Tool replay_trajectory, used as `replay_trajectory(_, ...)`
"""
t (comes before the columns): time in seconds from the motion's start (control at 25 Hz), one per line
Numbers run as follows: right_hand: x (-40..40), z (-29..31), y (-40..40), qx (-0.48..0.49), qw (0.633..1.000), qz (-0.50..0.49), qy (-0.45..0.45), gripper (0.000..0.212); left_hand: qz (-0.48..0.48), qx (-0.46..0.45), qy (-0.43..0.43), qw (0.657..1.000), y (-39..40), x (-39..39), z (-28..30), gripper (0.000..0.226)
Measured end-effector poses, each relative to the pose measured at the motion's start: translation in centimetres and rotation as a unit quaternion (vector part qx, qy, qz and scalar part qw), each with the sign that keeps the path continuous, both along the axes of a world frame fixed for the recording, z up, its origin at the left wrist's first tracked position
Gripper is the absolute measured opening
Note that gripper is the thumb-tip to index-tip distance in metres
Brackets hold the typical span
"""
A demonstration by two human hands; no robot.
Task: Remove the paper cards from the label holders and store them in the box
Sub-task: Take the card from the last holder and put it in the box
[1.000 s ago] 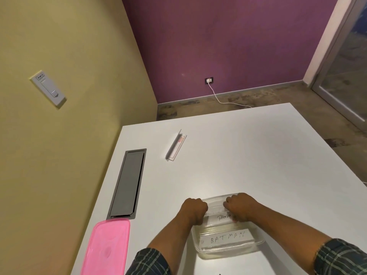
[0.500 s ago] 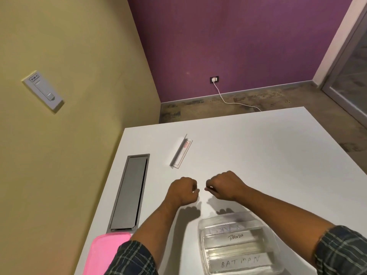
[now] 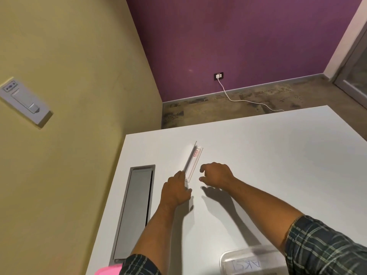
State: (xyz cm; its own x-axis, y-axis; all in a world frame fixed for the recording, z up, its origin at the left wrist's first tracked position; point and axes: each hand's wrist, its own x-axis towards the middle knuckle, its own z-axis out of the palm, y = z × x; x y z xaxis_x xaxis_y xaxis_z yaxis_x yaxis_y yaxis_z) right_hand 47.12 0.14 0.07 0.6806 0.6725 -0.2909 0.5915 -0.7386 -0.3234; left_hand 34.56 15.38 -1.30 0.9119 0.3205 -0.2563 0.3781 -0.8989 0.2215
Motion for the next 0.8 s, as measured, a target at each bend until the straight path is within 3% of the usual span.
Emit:
replay_trajectory(0.16, 1.6, -3.4, 3.7, 0.080, 0.975, -0.123, 0.166, 0.039, 0.006, -0.006, 0.061, 0.998, 1.5, 1.2, -3.1, 0.094)
replay_trajectory(0.24, 1.6, -4.9, 5.4, 0.158, 0.941, -0.184, 0.236, 0.030, 0.007, -0.014, 0.075, 0.997, 1.6, 1.2, -4.3, 0.099)
replay_trajectory(0.36, 1.2, -6.7, 7.9, 0.220, 0.893, -0.249, 0.302, 0.037, 0.023, -0.049, 0.047, 0.997, 1.9, 1.2, -6.2, 0.101)
replay_trajectory(0.48, 0.8, -7.7, 9.9, 0.232, 0.873, -0.298, 0.309, 0.040, 0.014, -0.066, -0.031, 0.997, 2.0, 0.7, -6.8, 0.085)
replay_trajectory(0.6, 0.8, -7.9, 10.8, 0.214, 0.879, -0.322, 0.279, 0.037, -0.004, -0.069, -0.078, 0.995, 2.1, 0.5, -6.2, 0.072)
replay_trajectory(0.8, 0.3, -7.3, 9.6, 0.232, 0.886, -0.305, 0.260, 0.038, 0.011, -0.087, -0.110, 0.990, 1.2, -0.3, -5.2, 0.082)
